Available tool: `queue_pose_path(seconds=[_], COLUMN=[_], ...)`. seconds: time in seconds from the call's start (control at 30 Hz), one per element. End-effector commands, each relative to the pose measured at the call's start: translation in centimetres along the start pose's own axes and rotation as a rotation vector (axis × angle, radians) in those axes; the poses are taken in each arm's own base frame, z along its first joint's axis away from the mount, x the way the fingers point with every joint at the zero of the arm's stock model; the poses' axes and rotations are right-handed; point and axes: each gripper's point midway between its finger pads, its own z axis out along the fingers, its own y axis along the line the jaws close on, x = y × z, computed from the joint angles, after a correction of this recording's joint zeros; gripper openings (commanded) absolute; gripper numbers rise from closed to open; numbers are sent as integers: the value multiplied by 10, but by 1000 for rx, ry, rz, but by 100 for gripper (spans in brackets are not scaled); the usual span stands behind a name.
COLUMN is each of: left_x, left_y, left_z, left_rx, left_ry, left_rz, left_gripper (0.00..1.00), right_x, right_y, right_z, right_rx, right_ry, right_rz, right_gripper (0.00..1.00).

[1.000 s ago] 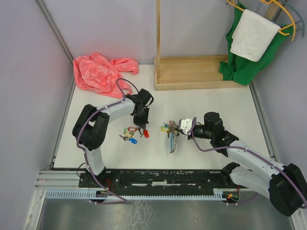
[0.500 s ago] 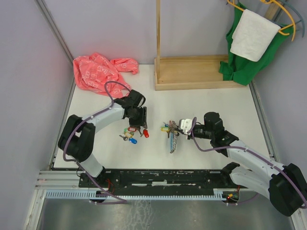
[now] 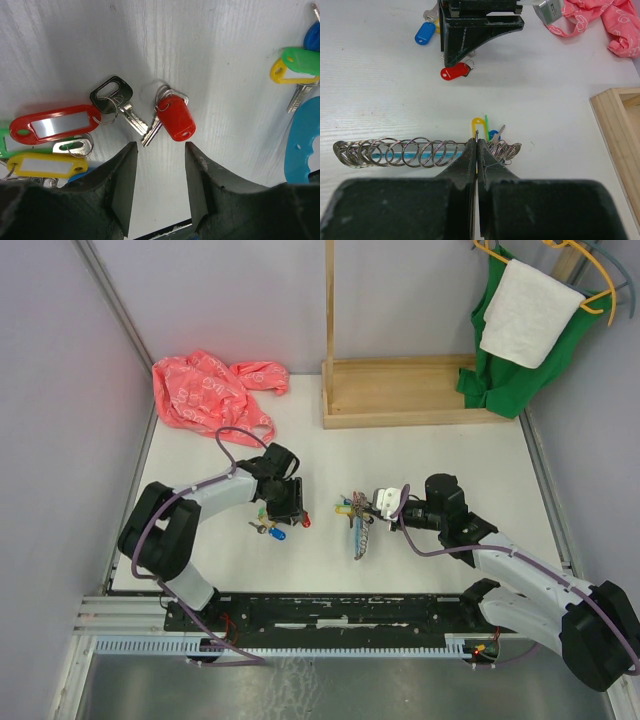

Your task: Put the keys on the keyring

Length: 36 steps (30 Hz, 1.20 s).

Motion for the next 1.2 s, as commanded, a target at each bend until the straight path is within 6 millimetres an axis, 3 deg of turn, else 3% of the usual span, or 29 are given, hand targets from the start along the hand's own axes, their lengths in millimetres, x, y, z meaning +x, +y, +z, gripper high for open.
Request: queue_pose_path(seconds=[0.0, 0.13, 0.3, 0.43, 0.63, 0.73, 0.83, 1.07, 1.17], left_x=[-6, 0, 6, -1, -17, -30, -40, -50, -48], left_y=[-5, -9, -30, -42, -76, -80, -86, -58, -43], left_z=[4, 8, 11, 18, 30, 36, 30, -17, -25], left_rx=[20, 34, 73, 91, 147, 140, 147, 8, -64], left_ry=[-32, -13, -7, -16, -39, -63, -87, -206, -247], left_rz=[-27, -32, -8, -3, 27, 42, 77, 245, 342], left_gripper=[50, 50, 50, 49, 49, 49, 49, 50, 49], right_x=[-19, -18, -19, -20, -20, -19, -20, -22, -22], right_y=[-12, -11, -12, -12, -12, -12, -11, -11, -10], right_z=[-1, -1, -1, -2, -3, -2, -2, -1, -1], right_rx=[35, 35, 37, 38, 43, 42, 39, 33, 30], right_ry=[-59, -59, -60, -61, -59, -60, -64, -75, -76], right_rz=[-46, -45, -47, -47, -49, -48, -47, -50, -47], right_gripper=[1, 1, 1, 1, 1, 1, 1, 1, 1])
